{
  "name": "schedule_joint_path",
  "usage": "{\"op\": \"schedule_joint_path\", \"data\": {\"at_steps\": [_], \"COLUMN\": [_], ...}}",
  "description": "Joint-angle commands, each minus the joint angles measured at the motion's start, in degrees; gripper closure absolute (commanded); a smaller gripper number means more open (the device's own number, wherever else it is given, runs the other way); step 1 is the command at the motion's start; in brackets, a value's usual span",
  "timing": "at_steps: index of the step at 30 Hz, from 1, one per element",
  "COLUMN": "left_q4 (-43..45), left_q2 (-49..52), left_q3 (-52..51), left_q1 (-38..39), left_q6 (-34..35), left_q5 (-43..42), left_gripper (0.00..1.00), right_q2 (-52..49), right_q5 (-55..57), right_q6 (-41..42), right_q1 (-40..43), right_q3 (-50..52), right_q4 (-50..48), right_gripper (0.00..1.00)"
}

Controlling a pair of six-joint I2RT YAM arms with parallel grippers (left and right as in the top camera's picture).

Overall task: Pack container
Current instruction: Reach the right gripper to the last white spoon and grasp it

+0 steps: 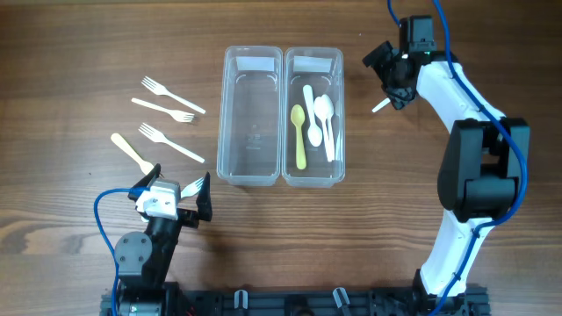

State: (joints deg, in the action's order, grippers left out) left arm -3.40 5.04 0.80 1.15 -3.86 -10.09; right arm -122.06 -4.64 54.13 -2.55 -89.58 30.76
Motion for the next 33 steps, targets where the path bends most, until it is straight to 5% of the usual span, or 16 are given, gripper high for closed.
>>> {"op": "schedule_joint_path", "data": {"at_steps": [1, 15, 22, 33], "left_q4": [0.0, 0.0, 0.0, 0.0], "left_q2": [-0.2, -0.2, -0.2, -0.2], "left_q3": [-0.4, -0.4, -0.5, -0.5], "left_q1": [0.3, 0.3, 0.3, 0.3], "left_q6": [-0.9, -0.9, -0.9, -0.9], "left_q5": [0.2, 0.2, 0.2, 0.2], "left_gripper": [0.00, 0.00, 0.00, 0.00], "right_q2": [-1.3, -6.0, -6.0, -4.4], "right_q5": [1.6, -4.7, -1.3, 3.8], "right_q6": [-0.1, 0.1, 2.4, -10.6], "right_q1": [0.0, 0.0, 0.4, 3.4], "right_q3": [0.5, 0.6, 0.7, 0.7], "right_q4": [-1.3, -8.5, 4.3, 9.6], "right_gripper": [0.00, 0.00, 0.00, 0.00]}}
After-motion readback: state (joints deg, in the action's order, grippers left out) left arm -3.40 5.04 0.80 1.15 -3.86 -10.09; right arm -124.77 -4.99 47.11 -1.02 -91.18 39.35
